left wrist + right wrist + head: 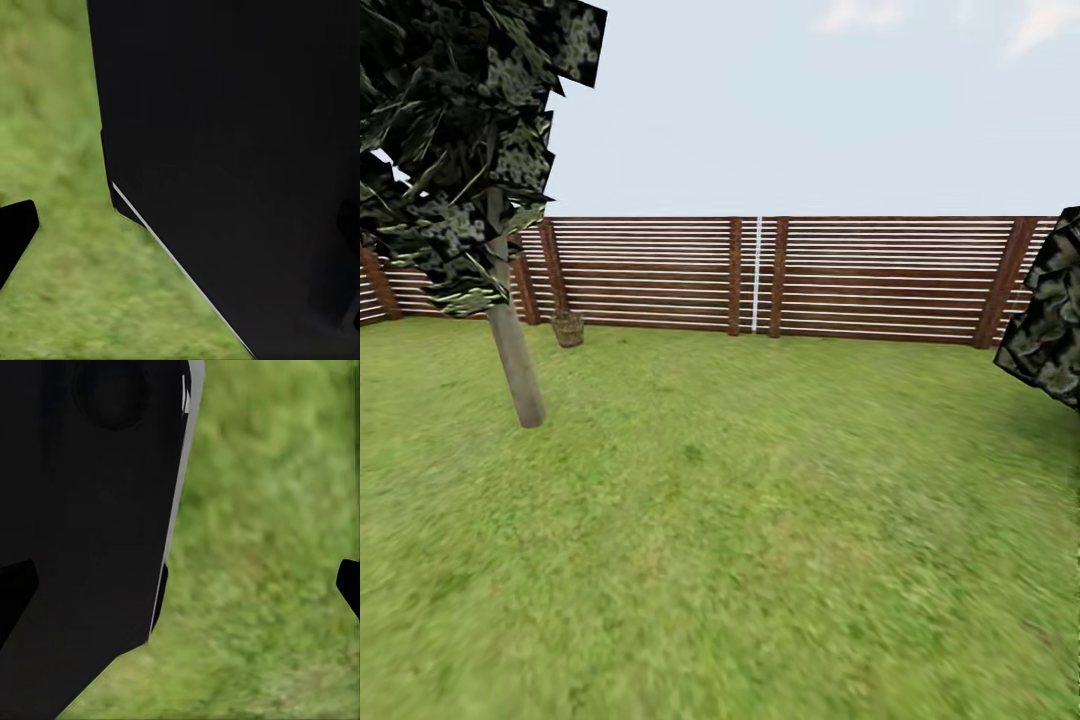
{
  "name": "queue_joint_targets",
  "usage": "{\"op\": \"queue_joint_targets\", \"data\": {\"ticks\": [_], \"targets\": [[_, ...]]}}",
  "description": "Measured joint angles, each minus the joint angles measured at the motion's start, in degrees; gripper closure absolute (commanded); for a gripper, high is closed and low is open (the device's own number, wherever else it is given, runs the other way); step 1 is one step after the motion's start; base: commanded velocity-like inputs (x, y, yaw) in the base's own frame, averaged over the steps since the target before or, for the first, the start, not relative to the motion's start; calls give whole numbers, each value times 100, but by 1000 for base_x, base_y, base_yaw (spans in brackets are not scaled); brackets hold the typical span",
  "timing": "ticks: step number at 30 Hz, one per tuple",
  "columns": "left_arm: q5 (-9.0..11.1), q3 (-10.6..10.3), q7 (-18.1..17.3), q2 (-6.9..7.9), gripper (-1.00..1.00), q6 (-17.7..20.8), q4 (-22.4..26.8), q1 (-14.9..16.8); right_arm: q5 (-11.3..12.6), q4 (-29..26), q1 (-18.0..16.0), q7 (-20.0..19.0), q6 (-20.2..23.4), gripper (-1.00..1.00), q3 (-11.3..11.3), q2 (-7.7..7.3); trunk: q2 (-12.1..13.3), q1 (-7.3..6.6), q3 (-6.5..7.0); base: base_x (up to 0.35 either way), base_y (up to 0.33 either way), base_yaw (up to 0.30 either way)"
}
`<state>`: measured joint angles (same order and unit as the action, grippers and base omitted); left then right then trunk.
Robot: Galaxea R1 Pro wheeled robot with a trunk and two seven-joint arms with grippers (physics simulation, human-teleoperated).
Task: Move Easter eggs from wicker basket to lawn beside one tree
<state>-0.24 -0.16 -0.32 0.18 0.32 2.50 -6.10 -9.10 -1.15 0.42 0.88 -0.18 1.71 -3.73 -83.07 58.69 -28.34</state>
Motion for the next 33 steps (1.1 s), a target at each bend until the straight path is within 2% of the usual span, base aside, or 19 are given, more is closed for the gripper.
{"op": "queue_joint_targets", "data": {"ticks": [9, 33], "targets": [[0, 0, 0, -1, -100, 0, 1, 0, 0, 1, 0, 0, 1, -100, 0, -4, 0, 0, 0, 326, 0, -140], [0, 0, 0, -1, -100, 0, 1, -1, 0, 1, -1, 5, 2, -100, -4, -5, 0, 0, 0, 326, 0, -5]]}}
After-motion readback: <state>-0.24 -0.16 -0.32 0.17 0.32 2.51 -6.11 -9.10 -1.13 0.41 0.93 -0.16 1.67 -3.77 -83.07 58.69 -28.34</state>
